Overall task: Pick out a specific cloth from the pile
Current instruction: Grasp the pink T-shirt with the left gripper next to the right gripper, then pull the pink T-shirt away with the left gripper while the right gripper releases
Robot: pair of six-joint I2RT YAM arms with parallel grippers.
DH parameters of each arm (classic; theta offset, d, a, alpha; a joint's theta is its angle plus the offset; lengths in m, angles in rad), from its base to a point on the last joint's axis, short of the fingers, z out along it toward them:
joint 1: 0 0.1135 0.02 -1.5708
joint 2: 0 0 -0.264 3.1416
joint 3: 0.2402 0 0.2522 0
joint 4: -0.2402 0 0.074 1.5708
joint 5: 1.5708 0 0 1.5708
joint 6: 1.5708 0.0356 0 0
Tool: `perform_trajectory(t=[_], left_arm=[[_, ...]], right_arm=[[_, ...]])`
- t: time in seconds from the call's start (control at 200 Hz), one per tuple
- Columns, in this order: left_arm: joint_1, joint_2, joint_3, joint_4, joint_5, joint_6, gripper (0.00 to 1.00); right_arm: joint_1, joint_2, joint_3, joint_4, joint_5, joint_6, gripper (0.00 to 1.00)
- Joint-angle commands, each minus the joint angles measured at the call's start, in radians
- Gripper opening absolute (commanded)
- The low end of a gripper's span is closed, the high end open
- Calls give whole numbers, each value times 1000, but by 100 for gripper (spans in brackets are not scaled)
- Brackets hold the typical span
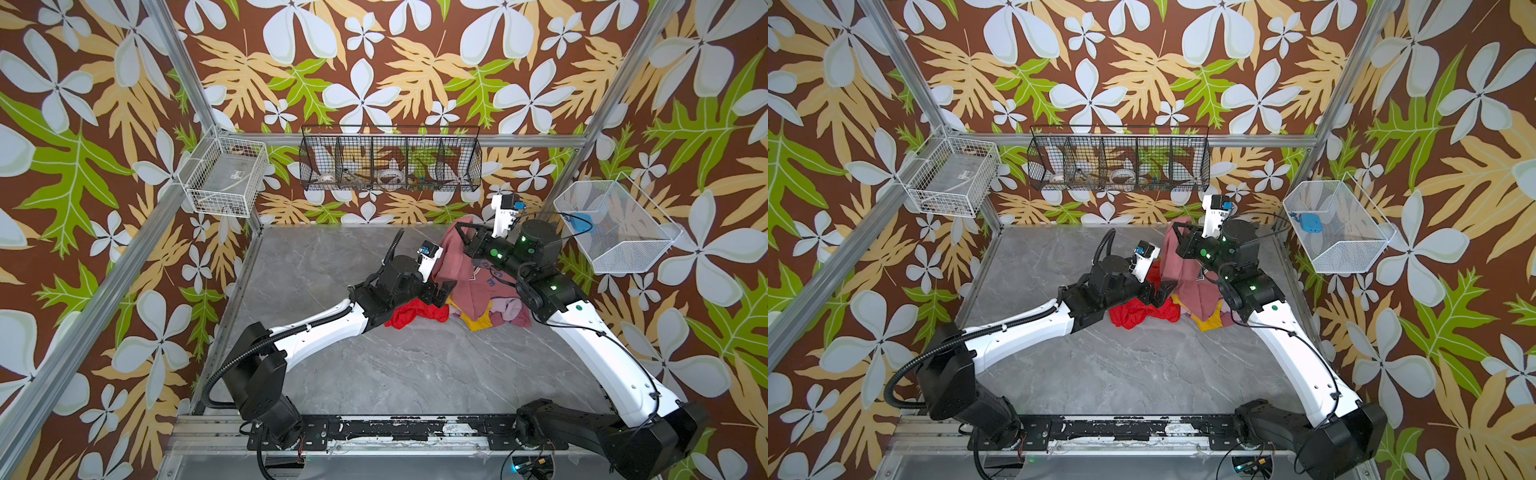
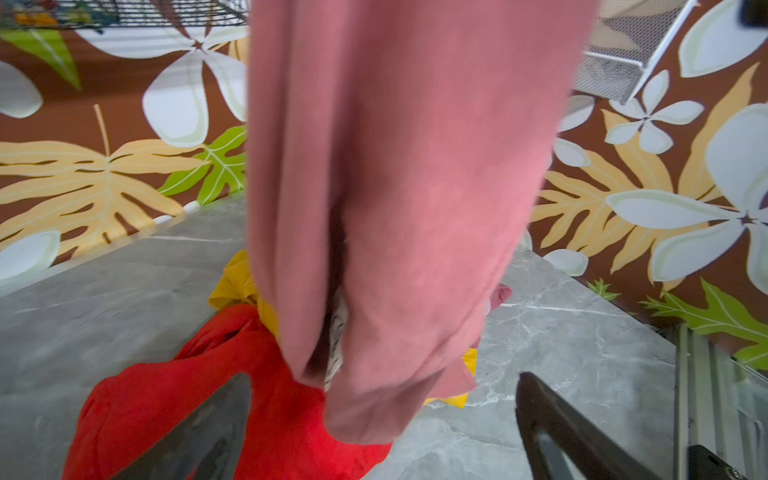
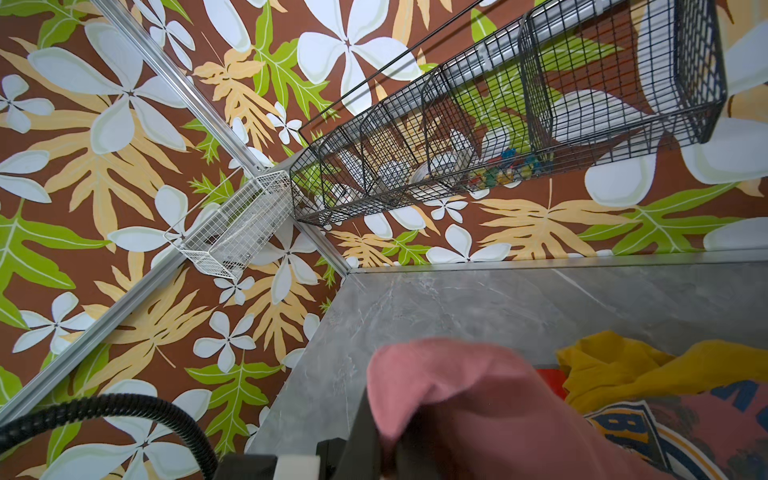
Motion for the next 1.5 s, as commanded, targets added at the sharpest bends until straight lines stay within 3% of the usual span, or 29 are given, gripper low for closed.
perform_trajectory(t=[0.0, 0.065, 0.14, 0.245, 0.33, 0.43, 0.546, 0.661, 1.011, 1.496], left_arm=[[-3, 39, 59, 14, 6, 18, 100], [-3, 72, 107, 4, -16, 4, 100], [-3, 110, 166, -31, -20, -3, 91], [-3, 124, 202, -61, -28, -31, 52], [-2, 93, 182, -50, -37, -44, 28], [-2, 32, 160, -42, -46, -49, 0], [-3, -39, 151, -43, -73, -57, 0], [-2, -102, 158, -43, -92, -62, 0], [-2, -180, 266, -106, -155, -60, 0], [2, -196, 502, -249, -318, 33, 0]], right_arm=[[0, -10, -9, 25, 8, 2, 0], [0, -11, -12, 25, 13, 0, 0], [-1, -18, -12, 12, 34, -9, 0], [-8, -30, -9, -30, 83, -30, 0], [-20, -42, -18, -61, 110, -43, 0], [-49, -56, -44, -72, 114, -40, 10], [-62, -72, -61, -85, 146, -52, 45], [-62, -89, -70, -88, 175, -80, 65], [-62, -149, -101, -146, 333, -159, 100], [-62, -204, -158, -121, 348, -278, 100]])
